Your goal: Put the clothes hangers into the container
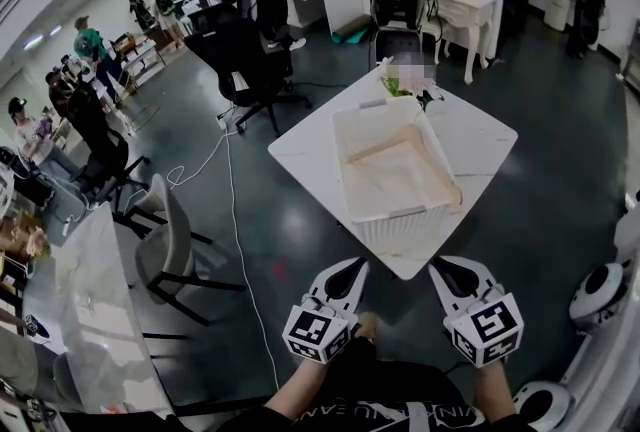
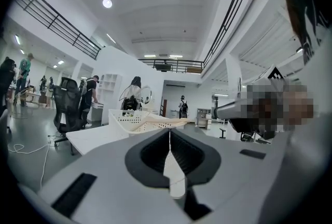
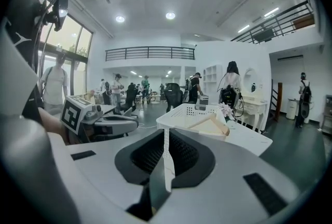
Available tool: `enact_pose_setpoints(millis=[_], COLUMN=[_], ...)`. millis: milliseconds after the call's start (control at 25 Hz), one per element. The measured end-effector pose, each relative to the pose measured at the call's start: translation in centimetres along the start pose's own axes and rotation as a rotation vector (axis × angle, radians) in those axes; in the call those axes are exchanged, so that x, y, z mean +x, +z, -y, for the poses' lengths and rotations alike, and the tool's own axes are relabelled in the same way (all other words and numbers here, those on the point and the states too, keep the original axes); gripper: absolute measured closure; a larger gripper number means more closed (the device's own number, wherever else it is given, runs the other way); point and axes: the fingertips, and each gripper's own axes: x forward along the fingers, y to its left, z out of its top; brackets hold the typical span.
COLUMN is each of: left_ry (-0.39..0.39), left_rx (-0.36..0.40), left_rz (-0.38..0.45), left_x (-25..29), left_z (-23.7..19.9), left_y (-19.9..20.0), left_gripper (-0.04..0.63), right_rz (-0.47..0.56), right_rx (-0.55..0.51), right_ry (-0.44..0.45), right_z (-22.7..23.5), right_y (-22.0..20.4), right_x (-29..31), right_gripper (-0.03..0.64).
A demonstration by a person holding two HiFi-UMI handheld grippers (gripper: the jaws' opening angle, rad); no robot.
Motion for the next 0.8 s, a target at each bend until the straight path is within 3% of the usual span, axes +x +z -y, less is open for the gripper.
enact_pose_setpoints(millis=[800], left_ry=[0.0], left_rx=[0.03], left_rz=[0.013], left_x=[-4.0], left_z=[3.7], left_y=[0.2], left_gripper=[0.586], right_rz=[0.045], right_rx=[-0.014], right_ry=[0.015], right_z=[-3.4], right_y=[-0.3], right_x=[-3.9], right_gripper=[0.568])
